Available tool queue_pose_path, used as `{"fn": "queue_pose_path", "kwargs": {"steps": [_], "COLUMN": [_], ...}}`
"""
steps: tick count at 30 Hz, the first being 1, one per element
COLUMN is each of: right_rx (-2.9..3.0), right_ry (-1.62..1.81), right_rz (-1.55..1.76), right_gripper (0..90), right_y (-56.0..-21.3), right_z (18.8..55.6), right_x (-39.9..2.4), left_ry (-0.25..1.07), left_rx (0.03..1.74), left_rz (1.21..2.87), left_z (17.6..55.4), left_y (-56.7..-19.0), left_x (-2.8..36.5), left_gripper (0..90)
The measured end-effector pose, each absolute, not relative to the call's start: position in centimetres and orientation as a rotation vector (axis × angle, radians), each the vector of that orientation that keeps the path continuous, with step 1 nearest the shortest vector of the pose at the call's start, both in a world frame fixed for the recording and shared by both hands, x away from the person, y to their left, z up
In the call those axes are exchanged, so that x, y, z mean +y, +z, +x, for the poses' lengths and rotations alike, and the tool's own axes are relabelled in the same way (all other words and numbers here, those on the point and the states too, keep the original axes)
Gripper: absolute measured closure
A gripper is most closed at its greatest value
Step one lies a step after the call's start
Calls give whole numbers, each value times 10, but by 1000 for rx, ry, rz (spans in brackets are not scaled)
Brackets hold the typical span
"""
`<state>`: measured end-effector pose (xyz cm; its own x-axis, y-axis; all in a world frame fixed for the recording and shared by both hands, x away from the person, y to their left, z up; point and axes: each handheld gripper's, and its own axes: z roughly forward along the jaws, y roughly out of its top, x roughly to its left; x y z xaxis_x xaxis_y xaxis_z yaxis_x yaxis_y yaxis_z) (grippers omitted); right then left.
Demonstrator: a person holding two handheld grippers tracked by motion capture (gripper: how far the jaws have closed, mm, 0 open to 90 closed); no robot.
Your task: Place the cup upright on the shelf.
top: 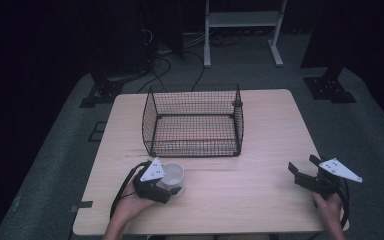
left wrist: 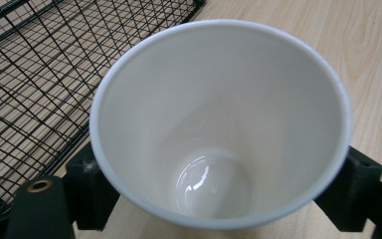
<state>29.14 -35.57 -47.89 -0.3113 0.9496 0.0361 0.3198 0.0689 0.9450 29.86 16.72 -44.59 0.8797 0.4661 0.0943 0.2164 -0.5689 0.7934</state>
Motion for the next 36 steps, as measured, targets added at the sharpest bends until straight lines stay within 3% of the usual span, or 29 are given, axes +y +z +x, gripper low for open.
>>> {"fn": "queue_pose_path", "kwargs": {"steps": [36], "right_rx": [1699], "right_ry": [1258], "right_rz": [1279], "right_gripper": [130], "right_y": [-479], "right_z": [291], "right_x": [-356], "left_ry": [343], "left_rx": [367], "left_rz": [2152], "left_z": [326], "left_y": [-384], "left_x": [145], "left_gripper": [210]}}
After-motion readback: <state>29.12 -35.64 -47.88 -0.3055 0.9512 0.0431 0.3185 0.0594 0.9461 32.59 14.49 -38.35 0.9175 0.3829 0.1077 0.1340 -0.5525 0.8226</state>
